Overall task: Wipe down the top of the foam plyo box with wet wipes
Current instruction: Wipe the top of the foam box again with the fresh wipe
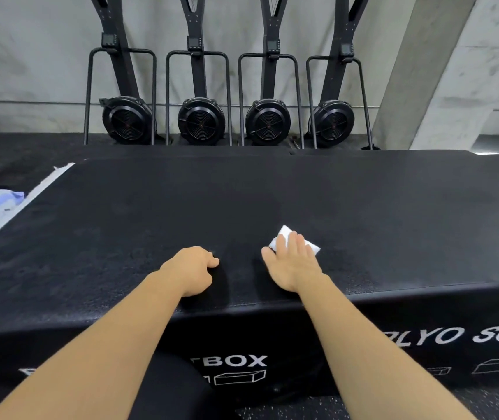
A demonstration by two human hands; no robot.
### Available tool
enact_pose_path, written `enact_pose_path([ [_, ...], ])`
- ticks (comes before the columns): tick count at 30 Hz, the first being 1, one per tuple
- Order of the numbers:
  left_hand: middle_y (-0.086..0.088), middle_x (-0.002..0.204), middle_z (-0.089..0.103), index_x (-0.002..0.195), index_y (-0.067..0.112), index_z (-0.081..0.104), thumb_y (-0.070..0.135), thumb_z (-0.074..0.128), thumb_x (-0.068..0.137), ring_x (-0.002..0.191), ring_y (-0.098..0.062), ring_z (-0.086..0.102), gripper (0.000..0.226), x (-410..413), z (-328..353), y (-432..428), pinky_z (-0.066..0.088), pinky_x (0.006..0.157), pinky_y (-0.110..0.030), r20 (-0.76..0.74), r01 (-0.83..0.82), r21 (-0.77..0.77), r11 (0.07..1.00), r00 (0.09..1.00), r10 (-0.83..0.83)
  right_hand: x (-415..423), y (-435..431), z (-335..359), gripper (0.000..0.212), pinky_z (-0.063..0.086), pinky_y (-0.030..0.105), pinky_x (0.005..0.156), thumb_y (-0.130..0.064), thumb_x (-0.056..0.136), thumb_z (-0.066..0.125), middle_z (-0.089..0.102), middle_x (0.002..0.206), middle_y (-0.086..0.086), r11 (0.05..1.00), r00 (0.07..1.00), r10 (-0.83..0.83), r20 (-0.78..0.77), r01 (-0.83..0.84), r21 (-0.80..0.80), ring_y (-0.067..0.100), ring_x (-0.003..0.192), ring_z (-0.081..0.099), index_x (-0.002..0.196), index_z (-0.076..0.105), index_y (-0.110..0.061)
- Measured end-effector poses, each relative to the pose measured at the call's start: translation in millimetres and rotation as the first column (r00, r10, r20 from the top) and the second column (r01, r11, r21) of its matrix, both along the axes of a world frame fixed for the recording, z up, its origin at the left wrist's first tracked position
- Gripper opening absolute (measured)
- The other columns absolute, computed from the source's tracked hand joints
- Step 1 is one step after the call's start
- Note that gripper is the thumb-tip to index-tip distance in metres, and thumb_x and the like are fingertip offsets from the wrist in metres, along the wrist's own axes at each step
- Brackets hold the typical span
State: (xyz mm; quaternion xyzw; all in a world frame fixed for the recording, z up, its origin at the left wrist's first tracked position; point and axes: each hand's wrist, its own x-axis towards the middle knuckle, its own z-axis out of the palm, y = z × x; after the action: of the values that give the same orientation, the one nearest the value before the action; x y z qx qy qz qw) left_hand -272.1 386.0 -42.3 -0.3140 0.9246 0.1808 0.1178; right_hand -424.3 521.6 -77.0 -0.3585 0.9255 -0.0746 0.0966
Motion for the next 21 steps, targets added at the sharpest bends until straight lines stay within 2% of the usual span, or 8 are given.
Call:
enact_pose_path([
  [3, 0.013, 0.157, 0.026, 0.146, 0.029, 0.04, 0.005, 0.044, 0.096, 0.144, -0.017, 0.026, 0.056, 0.1, 0.3, -1.2, 0.033, 0.113, -0.035, -0.016, -0.005, 0.005, 1.0, 1.0, 0.005, 25.3, -23.0, 2.3, 0.059, 0.019, 0.042, 0.117, -0.045, 0.103, 0.019, 0.025, 0.149, 0.013, 0.996, 0.996, 0.085, 0.024, -0.085, -0.023, 0.029, 0.138, 0.022, 0.147, 0.027, -0.007],
  [5, 0.013, 0.152, 0.036, 0.144, 0.03, 0.045, 0.005, 0.046, 0.095, 0.139, -0.017, 0.036, 0.055, 1.9, 0.7, -1.1, 0.039, 0.108, -0.034, -0.022, -0.012, 0.012, 1.0, 1.0, 0.012, 41.3, -39.5, 3.4, 0.057, 0.017, 0.043, 0.118, -0.043, 0.104, 0.017, 0.021, 0.151, 0.014, 0.985, 0.983, 0.173, 0.062, -0.173, -0.001, 0.03, 0.14, 0.017, 0.148, 0.027, -0.008],
  [7, 0.008, 0.128, 0.058, 0.132, 0.03, 0.058, 0.007, 0.048, 0.092, 0.117, -0.02, 0.055, 0.047, 4.1, -1.0, -2.5, 0.048, 0.098, -0.036, -0.031, -0.018, 0.02, 1.0, 0.999, 0.019, 51.3, -51.2, 4.6, 0.056, 0.009, 0.043, 0.12, -0.041, 0.105, 0.013, 0.011, 0.159, 0.016, 0.969, 0.958, 0.247, 0.144, -0.249, -0.005, 0.03, 0.147, 0.006, 0.15, 0.025, -0.01],
  [9, 0.005, 0.111, 0.062, 0.125, 0.028, 0.063, 0.01, 0.051, 0.092, 0.101, -0.02, 0.06, 0.039, 6.0, -2.4, -3.5, 0.052, 0.091, -0.038, -0.04, -0.023, 0.021, 1.0, 0.999, 0.024, 52.4, -55.9, 7.4, 0.058, -0.002, 0.042, 0.123, -0.042, 0.105, 0.01, -0.005, 0.165, 0.012, 0.958, 0.931, 0.285, 0.227, -0.285, -0.036, 0.025, 0.152, -0.01, 0.156, 0.017, -0.015],
  [11, 0.007, 0.131, 0.057, 0.135, 0.029, 0.056, 0.012, 0.051, 0.094, 0.118, -0.019, 0.054, 0.044, 6.1, -3.7, -4.6, 0.047, 0.099, -0.036, -0.037, -0.013, 0.03, 0.999, 0.999, 0.014, 46.3, -52.3, 10.6, 0.057, -0.005, 0.04, 0.123, -0.042, 0.106, 0.009, -0.011, 0.166, 0.008, 0.947, 0.915, 0.319, 0.247, -0.316, -0.054, 0.021, 0.152, -0.015, 0.158, 0.013, -0.019],
  [14, 0.014, 0.155, 0.03, 0.145, 0.028, 0.043, 0.011, 0.05, 0.097, 0.142, -0.014, 0.03, 0.051, 3.8, -4.8, -5.5, 0.032, 0.112, -0.029, -0.036, 0.007, 0.029, 1.0, 0.999, -0.006, 26.1, -37.9, 10.3, 0.053, -0.004, 0.038, 0.122, -0.039, 0.107, 0.011, -0.012, 0.166, 0.006, 0.949, 0.924, 0.314, 0.22, -0.311, -0.048, 0.021, 0.152, -0.015, 0.158, 0.011, -0.024],
  [17, 0.016, 0.155, 0.028, 0.145, 0.027, 0.043, 0.01, 0.05, 0.097, 0.144, -0.014, 0.027, 0.051, 1.8, -4.8, -7.0, 0.029, 0.111, -0.027, -0.047, -0.003, 0.041, 0.999, 0.999, 0.005, -6.8, -19.7, 9.4, 0.051, 0.006, 0.04, 0.121, -0.034, 0.106, 0.014, 0.002, 0.164, 0.007, 0.97, 0.955, 0.244, 0.169, -0.243, -0.03, 0.027, 0.152, -0.001, 0.154, 0.018, -0.021],
  [21, 0.015, 0.155, 0.029, 0.144, 0.026, 0.044, 0.007, 0.049, 0.096, 0.143, -0.014, 0.028, 0.052, 0.6, -3.0, -6.0, 0.031, 0.112, -0.028, -0.048, -0.001, 0.042, 0.999, 0.999, 0.003, -55.2, 11.0, 8.4, 0.037, 0.029, 0.043, 0.108, -0.021, 0.102, 0.026, 0.03, 0.137, 0.016, 0.991, 0.991, 0.133, 0.021, -0.134, 0.026, 0.033, 0.127, 0.03, 0.137, 0.036, -0.014],
])
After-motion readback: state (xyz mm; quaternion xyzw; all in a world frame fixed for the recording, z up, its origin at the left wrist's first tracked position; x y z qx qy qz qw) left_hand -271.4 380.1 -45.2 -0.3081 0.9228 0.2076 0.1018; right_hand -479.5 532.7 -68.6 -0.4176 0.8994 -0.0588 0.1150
